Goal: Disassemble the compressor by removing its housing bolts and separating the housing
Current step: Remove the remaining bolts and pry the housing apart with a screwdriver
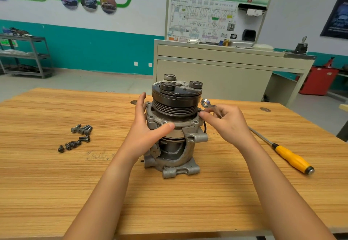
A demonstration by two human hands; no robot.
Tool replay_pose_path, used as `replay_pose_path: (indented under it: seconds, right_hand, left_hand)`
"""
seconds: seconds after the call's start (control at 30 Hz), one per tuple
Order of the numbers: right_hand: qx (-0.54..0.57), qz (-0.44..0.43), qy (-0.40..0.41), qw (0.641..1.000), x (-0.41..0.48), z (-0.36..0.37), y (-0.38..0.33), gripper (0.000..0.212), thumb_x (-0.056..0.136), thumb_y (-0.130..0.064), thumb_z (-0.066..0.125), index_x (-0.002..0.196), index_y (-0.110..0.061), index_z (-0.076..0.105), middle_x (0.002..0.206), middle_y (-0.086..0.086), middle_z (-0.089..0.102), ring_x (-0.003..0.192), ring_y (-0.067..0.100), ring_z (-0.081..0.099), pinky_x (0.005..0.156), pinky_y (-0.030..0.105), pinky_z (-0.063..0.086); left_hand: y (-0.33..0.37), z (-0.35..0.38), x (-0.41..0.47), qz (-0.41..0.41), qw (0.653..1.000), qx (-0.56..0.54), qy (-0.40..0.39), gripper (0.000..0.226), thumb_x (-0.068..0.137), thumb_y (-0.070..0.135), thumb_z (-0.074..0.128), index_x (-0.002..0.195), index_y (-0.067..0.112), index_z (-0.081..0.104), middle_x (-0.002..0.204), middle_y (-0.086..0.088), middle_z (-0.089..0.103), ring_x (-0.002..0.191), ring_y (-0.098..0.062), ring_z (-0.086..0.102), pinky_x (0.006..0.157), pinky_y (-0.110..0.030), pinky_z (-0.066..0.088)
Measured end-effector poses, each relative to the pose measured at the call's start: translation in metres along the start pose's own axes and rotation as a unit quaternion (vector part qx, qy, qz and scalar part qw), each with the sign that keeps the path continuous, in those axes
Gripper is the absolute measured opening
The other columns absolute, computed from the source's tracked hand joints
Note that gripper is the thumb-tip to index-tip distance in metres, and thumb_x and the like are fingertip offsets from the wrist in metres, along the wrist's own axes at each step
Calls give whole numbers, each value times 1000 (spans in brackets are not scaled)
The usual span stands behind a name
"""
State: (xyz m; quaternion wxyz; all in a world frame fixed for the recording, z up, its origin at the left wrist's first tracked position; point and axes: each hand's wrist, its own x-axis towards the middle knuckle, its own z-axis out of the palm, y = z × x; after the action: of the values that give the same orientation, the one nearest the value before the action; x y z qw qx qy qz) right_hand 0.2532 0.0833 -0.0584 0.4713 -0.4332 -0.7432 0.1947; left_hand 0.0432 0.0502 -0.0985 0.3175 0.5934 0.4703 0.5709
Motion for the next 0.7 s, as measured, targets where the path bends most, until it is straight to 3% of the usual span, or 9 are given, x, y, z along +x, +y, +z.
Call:
replay_pose_path:
  seconds: [0.07, 0.17, 0.27, 0.33, 0.43, 0.47, 0.57, 0.7]
  right_hand:
    - [18, -14, -2, 1000, -2, -1, -3, 40, 86, -13, 62, 58, -40, 64, 44, -21, 48, 44, -4, 38, 44, 9, 29]
    - [69, 5, 14, 998, -3, -1, -3, 14, 83, -17, 65, 95, -26, 64, 40, -20, 42, 41, -4, 40, 46, 3, 31]
    - [27, 22, 28, 999, -1, 4, -1, 15, 75, -33, 72, 75, -24, 60, 40, -17, 43, 42, -1, 38, 43, 10, 29]
    - [10, 31, 35, 999, 0, 5, -2, 17, 75, -32, 72, 66, -25, 59, 42, -15, 46, 45, 0, 40, 47, 14, 32]
    - [33, 29, 23, 999, -1, 1, -4, 25, 81, -22, 69, 59, -33, 62, 61, 3, 63, 57, 18, 53, 60, 36, 44]
    - [47, 23, 8, 999, -2, -1, -4, 26, 83, -19, 66, 63, -35, 63, 62, 0, 65, 58, 14, 56, 61, 35, 45]
    - [86, 23, -16, 996, -5, 4, -2, 11, 85, -20, 65, 95, -25, 64, 49, -28, 51, 52, -13, 47, 52, 3, 38]
    - [77, 39, 55, 995, -7, 14, 3, 12, 79, -23, 71, 80, -18, 60, 45, -22, 48, 44, -7, 43, 46, 5, 34]
  left_hand:
    - [1, 1, 0, -3, 1000, 3, 3, 117, 48, 61, 72, 141, 54, 1, 143, 16, 24, 124, 1, 27, 98, -24, 27]
    - [3, 1, -1, -7, 1000, 2, 5, 119, 47, 61, 70, 142, 53, -1, 150, 11, 21, 124, 1, 26, 99, -25, 27]
    - [3, 1, -1, -5, 1000, 0, 8, 119, 49, 58, 71, 142, 51, -3, 150, 11, 21, 126, 1, 25, 100, -25, 26]
    - [2, 2, -1, -6, 1000, -2, 9, 119, 53, 55, 72, 142, 51, -6, 153, 9, 17, 127, 0, 24, 101, -26, 25]
    - [1, 2, 0, -5, 1000, 3, 11, 117, 58, 51, 75, 142, 51, -8, 155, 8, 16, 126, 0, 23, 101, -27, 25]
    - [1, 2, 0, -5, 1000, 5, 11, 117, 60, 50, 75, 142, 51, -8, 155, 8, 16, 125, 0, 23, 101, -26, 25]
    - [2, 2, -1, -8, 1000, 1, 9, 121, 52, 57, 72, 142, 51, -8, 154, 9, 16, 124, 2, 23, 100, -25, 25]
    - [3, 2, -2, -8, 1000, 0, 11, 119, 53, 55, 72, 143, 50, -7, 152, 10, 18, 123, 3, 23, 98, -24, 25]
